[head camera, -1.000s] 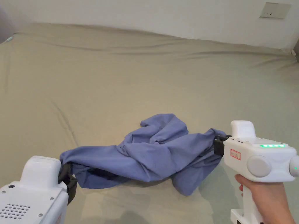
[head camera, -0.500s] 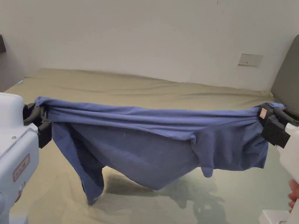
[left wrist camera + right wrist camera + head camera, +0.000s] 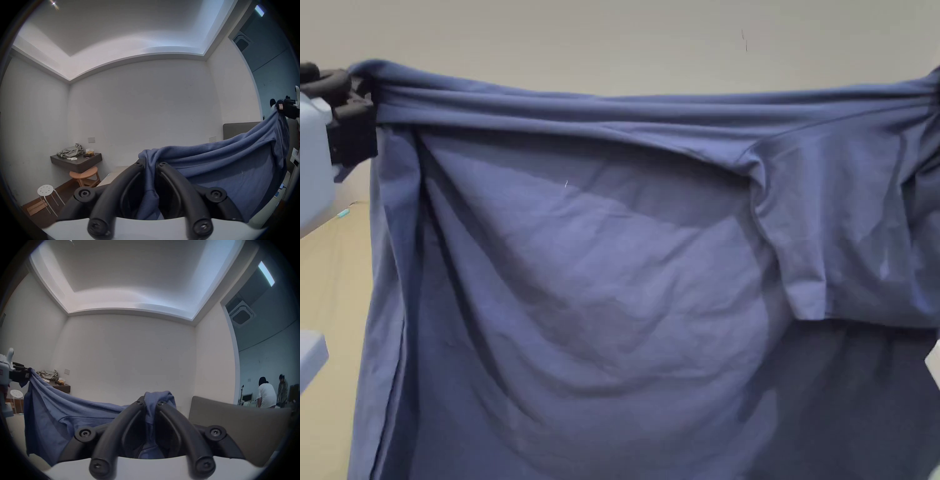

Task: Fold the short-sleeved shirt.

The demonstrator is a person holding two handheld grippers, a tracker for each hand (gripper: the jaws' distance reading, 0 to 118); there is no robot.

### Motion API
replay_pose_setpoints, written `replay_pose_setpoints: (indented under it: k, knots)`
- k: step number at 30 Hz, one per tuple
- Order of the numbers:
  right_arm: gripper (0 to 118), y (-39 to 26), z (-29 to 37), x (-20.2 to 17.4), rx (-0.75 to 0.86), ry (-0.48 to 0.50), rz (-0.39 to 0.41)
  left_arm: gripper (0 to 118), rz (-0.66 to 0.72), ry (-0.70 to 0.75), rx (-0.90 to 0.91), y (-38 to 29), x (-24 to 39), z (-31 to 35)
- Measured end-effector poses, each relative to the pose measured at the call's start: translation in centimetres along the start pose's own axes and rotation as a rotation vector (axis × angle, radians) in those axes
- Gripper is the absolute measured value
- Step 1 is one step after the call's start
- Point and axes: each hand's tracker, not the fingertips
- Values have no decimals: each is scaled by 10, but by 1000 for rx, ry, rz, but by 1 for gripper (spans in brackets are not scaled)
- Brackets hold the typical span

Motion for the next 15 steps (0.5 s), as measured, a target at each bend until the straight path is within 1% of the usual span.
replay_pose_setpoints:
  k: [5, 8, 10, 13, 15]
  knots:
    - [7, 15, -33, 8, 13, -26, 27, 7, -40, -33, -4, 19, 1, -26]
    - [7, 15, -60, 7, 12, -47, 83, 7, -48, -57, -23, 26, 2, -49]
    - [7, 9, -83, 9, -5, -54, 98, 7, -42, -77, -49, 27, 3, -71]
    - [7, -3, -118, 10, -33, -55, 94, 7, -79, -74, -72, 23, 7, -109]
    - [7, -13, -142, 6, -54, -74, 132, 7, -85, -79, -86, 21, 10, -134]
